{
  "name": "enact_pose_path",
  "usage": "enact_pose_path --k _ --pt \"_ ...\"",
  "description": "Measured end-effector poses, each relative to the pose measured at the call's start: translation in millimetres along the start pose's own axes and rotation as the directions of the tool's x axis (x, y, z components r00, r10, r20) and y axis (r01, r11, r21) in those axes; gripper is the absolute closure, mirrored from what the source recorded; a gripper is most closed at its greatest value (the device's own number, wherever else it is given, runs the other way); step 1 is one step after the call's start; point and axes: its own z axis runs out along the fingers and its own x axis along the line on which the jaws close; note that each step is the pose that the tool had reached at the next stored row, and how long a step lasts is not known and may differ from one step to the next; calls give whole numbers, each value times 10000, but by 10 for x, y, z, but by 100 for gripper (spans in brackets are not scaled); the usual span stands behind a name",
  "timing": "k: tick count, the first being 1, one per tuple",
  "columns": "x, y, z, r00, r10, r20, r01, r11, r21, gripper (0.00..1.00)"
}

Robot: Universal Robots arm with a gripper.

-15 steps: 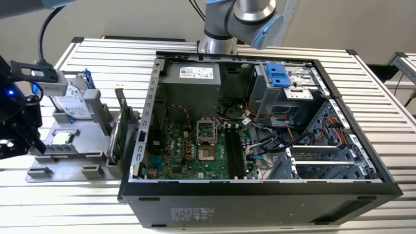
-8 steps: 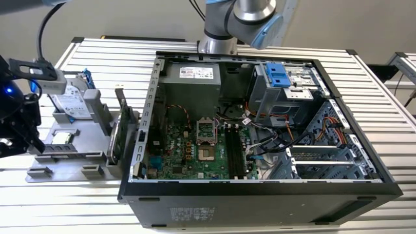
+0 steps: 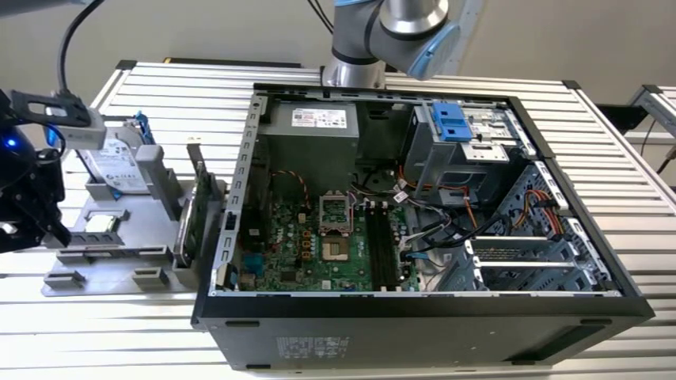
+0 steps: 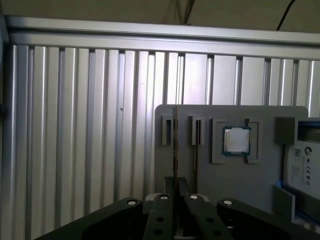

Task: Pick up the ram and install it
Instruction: 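Pick up the ram and move it above insertion slot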

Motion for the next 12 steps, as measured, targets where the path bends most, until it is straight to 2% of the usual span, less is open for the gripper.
enact_pose_path --k 12 --pt "-1 2 -64 10000 1 2 -1 10000 2 100"
